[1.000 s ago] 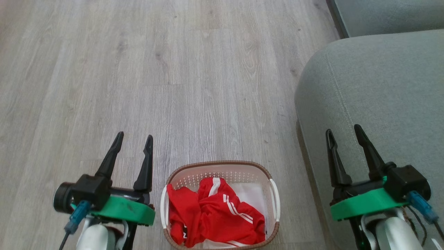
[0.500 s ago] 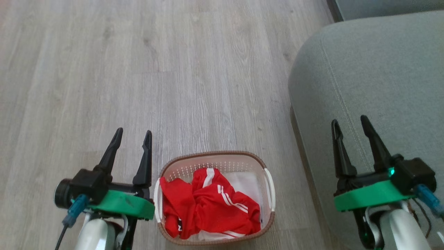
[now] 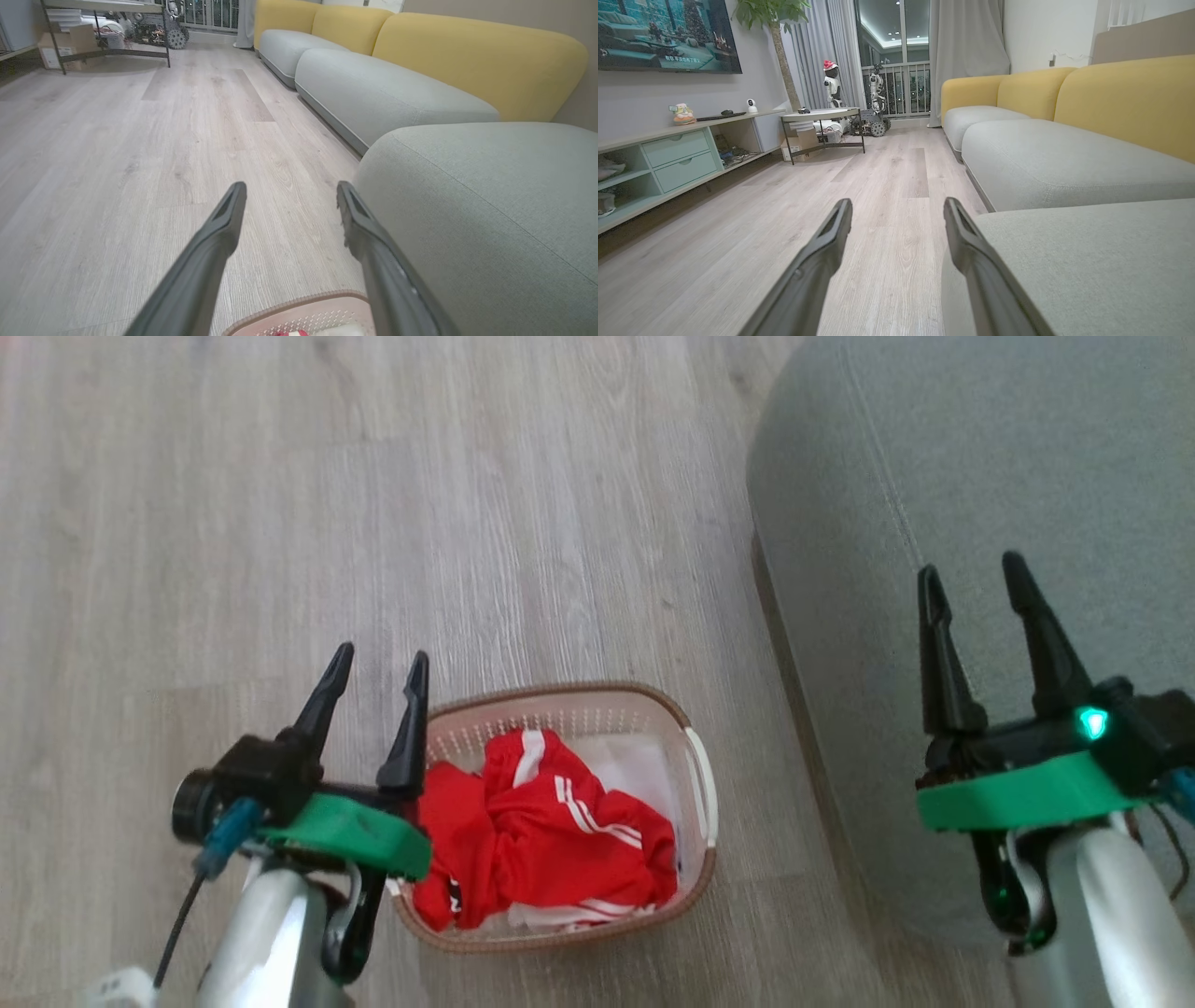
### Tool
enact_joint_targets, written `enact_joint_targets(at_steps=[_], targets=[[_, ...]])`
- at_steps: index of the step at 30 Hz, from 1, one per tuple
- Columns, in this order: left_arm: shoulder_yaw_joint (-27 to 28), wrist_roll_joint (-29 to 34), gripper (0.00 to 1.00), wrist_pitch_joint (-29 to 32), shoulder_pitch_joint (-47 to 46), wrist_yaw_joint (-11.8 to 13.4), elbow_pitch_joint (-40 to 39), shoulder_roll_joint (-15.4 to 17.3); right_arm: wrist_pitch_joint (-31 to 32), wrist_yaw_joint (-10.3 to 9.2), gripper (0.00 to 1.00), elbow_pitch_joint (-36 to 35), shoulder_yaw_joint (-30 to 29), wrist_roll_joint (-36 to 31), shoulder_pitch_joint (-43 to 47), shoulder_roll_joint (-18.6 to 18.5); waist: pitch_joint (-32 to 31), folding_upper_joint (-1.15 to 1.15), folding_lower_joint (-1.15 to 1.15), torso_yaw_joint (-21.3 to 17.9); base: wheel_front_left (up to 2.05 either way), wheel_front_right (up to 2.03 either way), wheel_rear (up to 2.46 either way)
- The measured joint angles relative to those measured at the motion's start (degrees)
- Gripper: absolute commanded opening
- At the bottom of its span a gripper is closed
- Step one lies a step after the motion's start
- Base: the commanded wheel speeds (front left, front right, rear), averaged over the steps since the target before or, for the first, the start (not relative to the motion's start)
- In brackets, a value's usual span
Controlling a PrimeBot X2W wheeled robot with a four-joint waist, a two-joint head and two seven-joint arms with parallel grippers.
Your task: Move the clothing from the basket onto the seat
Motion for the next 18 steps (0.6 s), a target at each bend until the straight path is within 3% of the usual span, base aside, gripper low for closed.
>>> enact_joint_targets(at_steps=[18], targets=[[-5.6, -2.1, 1.0, 1.5, -15.9, -0.6, 21.1, 0.5, -0.5, 0.0, 1.0, -4.9, -0.2, 0.0, -8.5, 0.0, 13.0, 0.0, 0.01, -4.4, 0.0, 0.0, 0.0]])
